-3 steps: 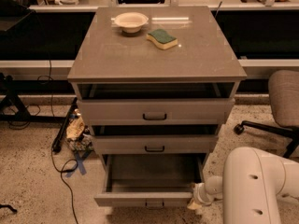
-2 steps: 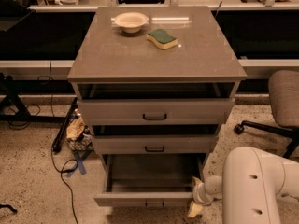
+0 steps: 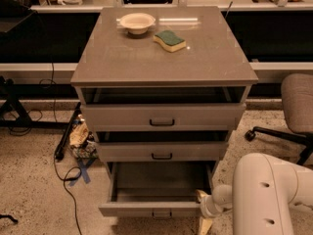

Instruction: Open bottom drawer

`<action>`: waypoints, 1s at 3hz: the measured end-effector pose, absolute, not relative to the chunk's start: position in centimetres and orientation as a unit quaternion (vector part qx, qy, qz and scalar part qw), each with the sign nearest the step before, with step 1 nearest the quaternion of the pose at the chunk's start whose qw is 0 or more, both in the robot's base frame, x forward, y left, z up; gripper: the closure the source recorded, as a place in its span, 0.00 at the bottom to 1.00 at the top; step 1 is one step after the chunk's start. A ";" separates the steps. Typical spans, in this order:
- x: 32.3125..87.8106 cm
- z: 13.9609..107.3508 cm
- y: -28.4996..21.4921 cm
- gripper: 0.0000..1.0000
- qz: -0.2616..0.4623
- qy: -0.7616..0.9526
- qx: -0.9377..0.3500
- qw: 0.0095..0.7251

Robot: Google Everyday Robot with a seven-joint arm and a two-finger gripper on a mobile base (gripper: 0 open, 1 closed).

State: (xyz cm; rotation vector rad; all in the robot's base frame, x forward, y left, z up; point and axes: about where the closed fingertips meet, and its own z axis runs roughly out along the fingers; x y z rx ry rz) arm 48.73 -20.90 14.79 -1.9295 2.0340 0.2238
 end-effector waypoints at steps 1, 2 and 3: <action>47.6 15.0 -20.9 0.27 0.093 0.695 -0.696 0.155; 46.8 15.4 -21.3 0.49 0.097 0.689 -0.701 0.153; 45.9 15.9 -22.2 0.73 0.099 0.691 -0.698 0.160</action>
Offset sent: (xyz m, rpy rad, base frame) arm -0.0266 -0.0109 0.0150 0.0068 0.0272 0.0952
